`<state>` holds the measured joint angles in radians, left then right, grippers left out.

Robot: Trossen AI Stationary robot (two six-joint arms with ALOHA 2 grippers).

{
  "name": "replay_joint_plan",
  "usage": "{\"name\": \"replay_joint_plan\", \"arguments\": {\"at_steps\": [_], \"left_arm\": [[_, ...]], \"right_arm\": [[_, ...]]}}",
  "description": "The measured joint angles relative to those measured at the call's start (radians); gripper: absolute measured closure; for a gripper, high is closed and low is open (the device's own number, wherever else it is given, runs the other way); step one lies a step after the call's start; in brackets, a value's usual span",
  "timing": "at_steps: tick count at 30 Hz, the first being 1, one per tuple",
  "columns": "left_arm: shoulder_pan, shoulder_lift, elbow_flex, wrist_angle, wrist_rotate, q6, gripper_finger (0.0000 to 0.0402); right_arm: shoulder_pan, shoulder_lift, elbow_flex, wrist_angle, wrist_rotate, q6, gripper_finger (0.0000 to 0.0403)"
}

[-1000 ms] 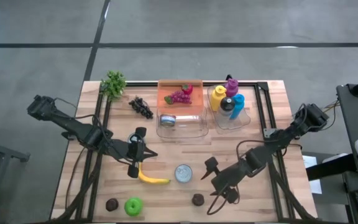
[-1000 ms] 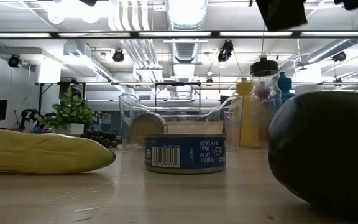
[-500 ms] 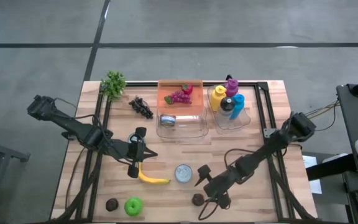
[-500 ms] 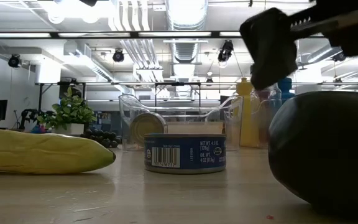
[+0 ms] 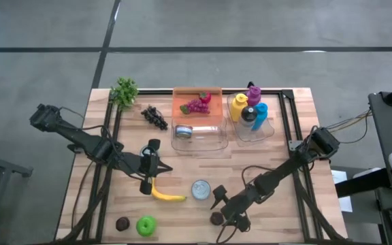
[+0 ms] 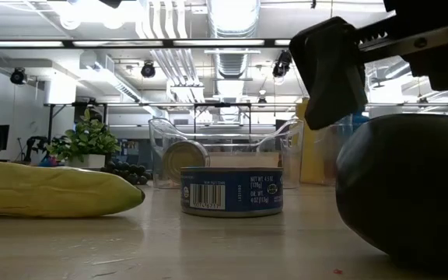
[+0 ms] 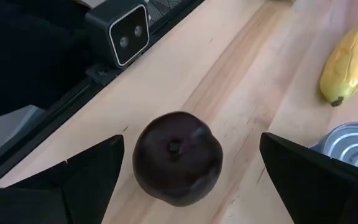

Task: Pick & Place Food Item
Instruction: Put the right plum into the orange bin

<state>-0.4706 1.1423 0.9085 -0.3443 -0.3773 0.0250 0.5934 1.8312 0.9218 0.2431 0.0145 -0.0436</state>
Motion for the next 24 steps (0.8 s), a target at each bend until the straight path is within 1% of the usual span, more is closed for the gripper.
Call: {"name": "replay_joint_plan", "arguments": {"at_steps": [3,16,24], "left_arm": [[0.0,0.0,0.0,0.0,0.0,0.0,0.0393],[0.0,0.0,0.0,0.0,0.0,0.0,0.0393],[0.0,0.0,0.0,0.0,0.0,0.0,0.0393]], "right_arm": [[0.0,-0.004,0.0,0.004,-0.015,-0.015,0.0029],[0.0,0.004,0.0,0.002,-0.017,-0.041,0.0029],[-0.001,0.058,0.001,0.049,-0.042,-0.053,0.0029]]}}
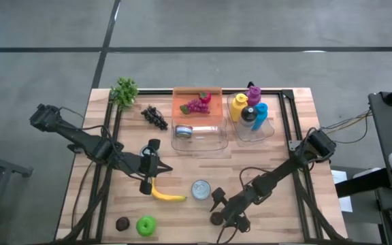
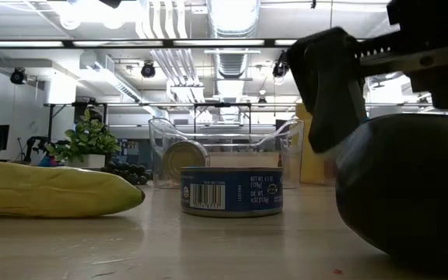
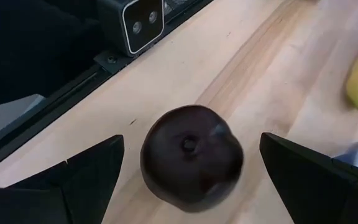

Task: Pick & Place Food Item
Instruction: Put the right plum into the orange bin

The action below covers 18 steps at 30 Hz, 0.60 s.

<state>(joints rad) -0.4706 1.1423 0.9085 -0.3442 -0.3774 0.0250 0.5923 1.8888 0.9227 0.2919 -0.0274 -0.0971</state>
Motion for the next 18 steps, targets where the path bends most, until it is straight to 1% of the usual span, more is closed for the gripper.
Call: {"name": "replay_joint_plan", "arguments": {"at_steps": [5,9,18], "left_arm": [[0.0,0.0,0.0,0.0,0.0,0.0,0.0393],[0.0,0.0,0.0,0.0,0.0,0.0,0.0393],[0.0,0.0,0.0,-0.008,0.0,0.0,0.0393]], "right_arm": [[-0.003,0.053,0.019,0.053,0.001,0.0,0.0029],[-0.003,0.091,0.04,0.047,0.003,0.0,0.0029],[-0.003,0.099,0.055,0.044,0.008,0.026,0.0029]]}}
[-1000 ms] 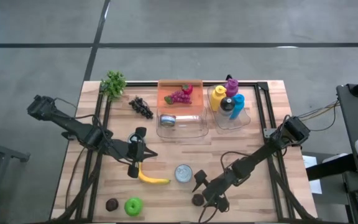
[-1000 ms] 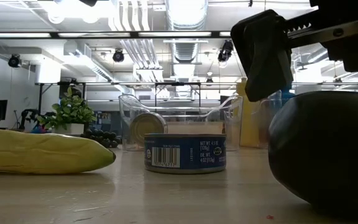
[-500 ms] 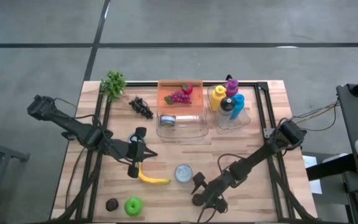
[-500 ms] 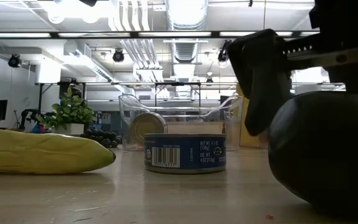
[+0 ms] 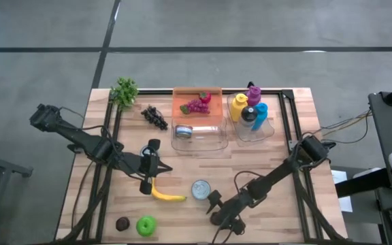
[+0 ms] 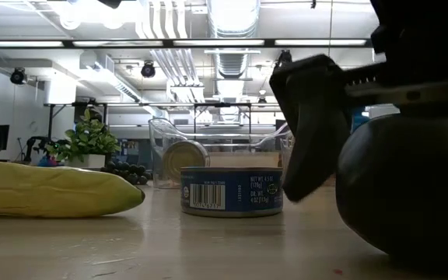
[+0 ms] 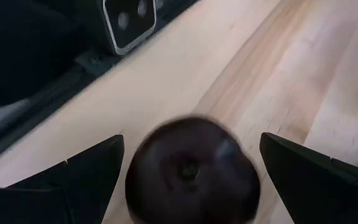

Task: Pick & Place Food Item
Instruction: Put the right plum into the orange bin

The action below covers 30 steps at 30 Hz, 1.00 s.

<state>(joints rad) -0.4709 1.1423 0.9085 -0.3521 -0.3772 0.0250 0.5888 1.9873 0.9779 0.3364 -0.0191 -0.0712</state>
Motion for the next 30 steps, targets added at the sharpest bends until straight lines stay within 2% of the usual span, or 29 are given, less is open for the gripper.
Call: {"name": "replay_joint_plan", "arguments": {"at_steps": [11,30], "left_arm": [[-0.001,0.0,0.0,0.0,0.0,0.0,0.0393],[-0.001,0.0,0.0,-0.001,0.0,0.0,0.0393]], "right_arm": [[0.0,-0.012,0.001,-0.008,-0.004,-0.036,0.004],[0.005,-0.01,0.001,-0.008,-0.019,-0.034,0.0161]]}}
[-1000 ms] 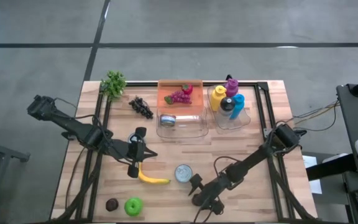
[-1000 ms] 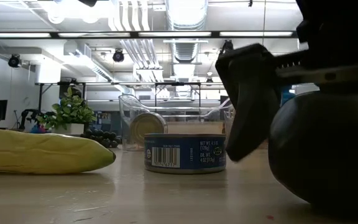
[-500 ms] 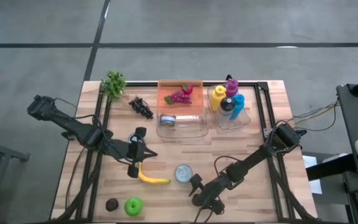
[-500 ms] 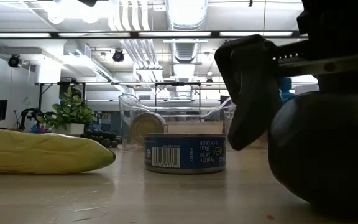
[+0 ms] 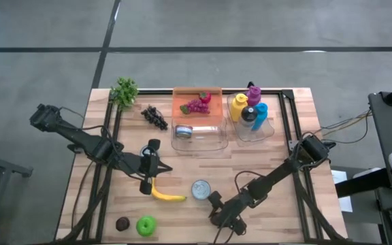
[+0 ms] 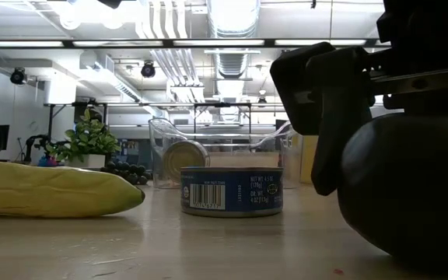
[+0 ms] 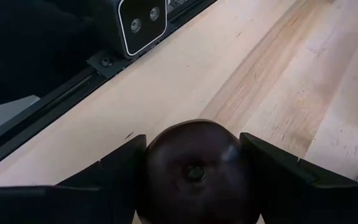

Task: Pick & Place Food Item
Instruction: Put the right plum into the orange bin

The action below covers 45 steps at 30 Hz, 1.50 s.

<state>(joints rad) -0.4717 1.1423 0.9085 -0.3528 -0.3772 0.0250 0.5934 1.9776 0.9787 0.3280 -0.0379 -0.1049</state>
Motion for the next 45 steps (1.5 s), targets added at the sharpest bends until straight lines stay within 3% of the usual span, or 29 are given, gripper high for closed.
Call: {"name": "replay_joint_plan", "arguments": {"at_steps": [35,45], "left_arm": [[0.001,0.0,0.0,0.0,0.0,0.0,0.0393],[0.001,0.0,0.0,0.0,0.0,0.0,0.0393]], "right_arm": [[-0.002,0.0,-0.001,0.012,0.022,0.003,0.0172],[-0.002,-0.001,-0.001,0.047,0.042,0.102,0.0174]]}}
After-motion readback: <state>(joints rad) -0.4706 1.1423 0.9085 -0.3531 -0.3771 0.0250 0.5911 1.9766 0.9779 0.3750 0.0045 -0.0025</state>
